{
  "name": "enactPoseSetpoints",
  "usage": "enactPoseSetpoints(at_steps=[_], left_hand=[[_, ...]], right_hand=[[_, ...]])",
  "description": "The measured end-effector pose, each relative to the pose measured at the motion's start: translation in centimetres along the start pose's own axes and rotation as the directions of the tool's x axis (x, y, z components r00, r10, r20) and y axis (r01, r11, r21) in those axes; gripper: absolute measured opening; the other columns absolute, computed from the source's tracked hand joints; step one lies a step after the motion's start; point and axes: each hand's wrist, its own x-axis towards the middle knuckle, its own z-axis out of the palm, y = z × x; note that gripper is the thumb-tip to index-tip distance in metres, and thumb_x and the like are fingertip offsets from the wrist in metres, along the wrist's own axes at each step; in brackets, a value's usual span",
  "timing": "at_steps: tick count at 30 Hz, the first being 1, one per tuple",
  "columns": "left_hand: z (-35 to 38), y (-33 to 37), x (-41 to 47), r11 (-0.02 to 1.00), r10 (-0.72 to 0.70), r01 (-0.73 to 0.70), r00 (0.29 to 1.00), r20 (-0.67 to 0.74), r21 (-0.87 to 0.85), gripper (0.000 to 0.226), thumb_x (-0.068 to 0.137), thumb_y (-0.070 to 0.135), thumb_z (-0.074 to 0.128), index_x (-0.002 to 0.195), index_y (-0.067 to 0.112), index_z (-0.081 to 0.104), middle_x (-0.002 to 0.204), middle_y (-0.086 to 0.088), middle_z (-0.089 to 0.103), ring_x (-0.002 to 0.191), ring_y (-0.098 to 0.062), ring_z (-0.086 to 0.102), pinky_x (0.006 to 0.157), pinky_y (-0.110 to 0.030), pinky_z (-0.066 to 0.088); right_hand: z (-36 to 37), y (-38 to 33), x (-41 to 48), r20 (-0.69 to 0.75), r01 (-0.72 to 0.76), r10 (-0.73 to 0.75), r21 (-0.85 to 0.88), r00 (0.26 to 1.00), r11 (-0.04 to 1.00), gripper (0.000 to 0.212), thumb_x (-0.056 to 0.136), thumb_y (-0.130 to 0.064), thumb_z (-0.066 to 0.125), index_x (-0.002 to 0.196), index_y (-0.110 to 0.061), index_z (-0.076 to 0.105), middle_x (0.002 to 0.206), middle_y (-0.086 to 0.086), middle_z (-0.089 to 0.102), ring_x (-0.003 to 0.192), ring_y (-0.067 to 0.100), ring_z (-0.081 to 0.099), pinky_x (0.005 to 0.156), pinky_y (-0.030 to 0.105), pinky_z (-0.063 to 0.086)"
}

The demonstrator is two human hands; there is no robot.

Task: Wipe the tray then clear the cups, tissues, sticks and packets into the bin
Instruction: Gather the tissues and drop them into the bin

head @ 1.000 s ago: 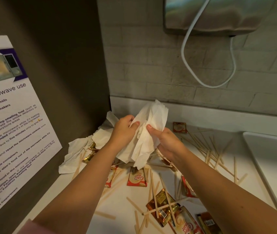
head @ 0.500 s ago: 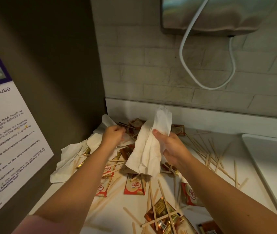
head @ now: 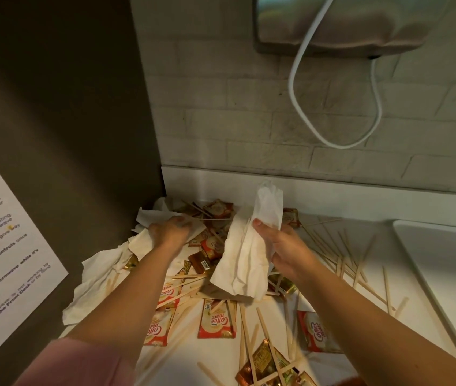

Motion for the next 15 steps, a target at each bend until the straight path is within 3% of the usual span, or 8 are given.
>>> enactPoseSetpoints(at_steps=[4, 10, 13, 15], left_hand=[[0.7, -0.2, -0.3, 0.948, 0.105, -0.118, 0.993, 0.059, 0.295, 0.060, 0.083, 0.055, 0.057, 0.132, 0.023, 0.048, 0.135, -0.014, 0.037, 0.120, -0.034, 0.043, 0.089, -0.034, 0.037], [0.6, 0.0, -1.0, 0.964, 0.131, -0.084, 0.976, -0.176, 0.251, 0.027, 0.094, 0.021, 0.050, 0.114, 0.008, 0.061, 0.118, -0.017, 0.055, 0.104, -0.034, 0.057, 0.083, -0.038, 0.048], [-0.3, 0.6, -1.0, 0.948, 0.226, -0.147, 0.935, -0.274, 0.281, 0.027, 0.096, 0.016, 0.044, 0.119, 0.008, 0.056, 0.120, -0.017, 0.056, 0.110, -0.034, 0.050, 0.084, -0.039, 0.046], [-1.3, 1.5, -1.6, 0.969, 0.212, -0.151, 0.916, -0.340, 0.196, 0.030, 0.097, 0.013, 0.041, 0.124, 0.008, 0.052, 0.122, -0.019, 0.054, 0.113, -0.036, 0.048, 0.084, -0.040, 0.043]], right_hand=[[0.0, 0.2, 0.0, 0.011, -0.001, 0.001, -0.023, 1.000, 1.000, 0.059, 0.081, -0.017, 0.071, 0.131, -0.004, 0.043, 0.113, 0.013, 0.064, 0.099, 0.028, 0.065, 0.081, 0.043, 0.056], [-0.1, 0.2, -0.1, 0.023, -0.019, 0.020, -0.056, 1.000, 0.998, 0.068, 0.078, -0.020, 0.073, 0.136, -0.007, 0.039, 0.118, 0.013, 0.062, 0.102, 0.029, 0.065, 0.084, 0.046, 0.055], [-0.3, 0.0, -0.2, 0.018, -0.019, 0.020, -0.063, 1.000, 0.998, 0.066, 0.079, -0.019, 0.072, 0.135, -0.007, 0.040, 0.118, 0.014, 0.062, 0.102, 0.029, 0.064, 0.085, 0.046, 0.054], [-0.1, 0.1, -0.3, 0.022, -0.030, 0.031, -0.044, 0.999, 0.999, 0.070, 0.077, -0.020, 0.074, 0.136, -0.007, 0.038, 0.120, 0.015, 0.062, 0.103, 0.030, 0.065, 0.084, 0.046, 0.055]])
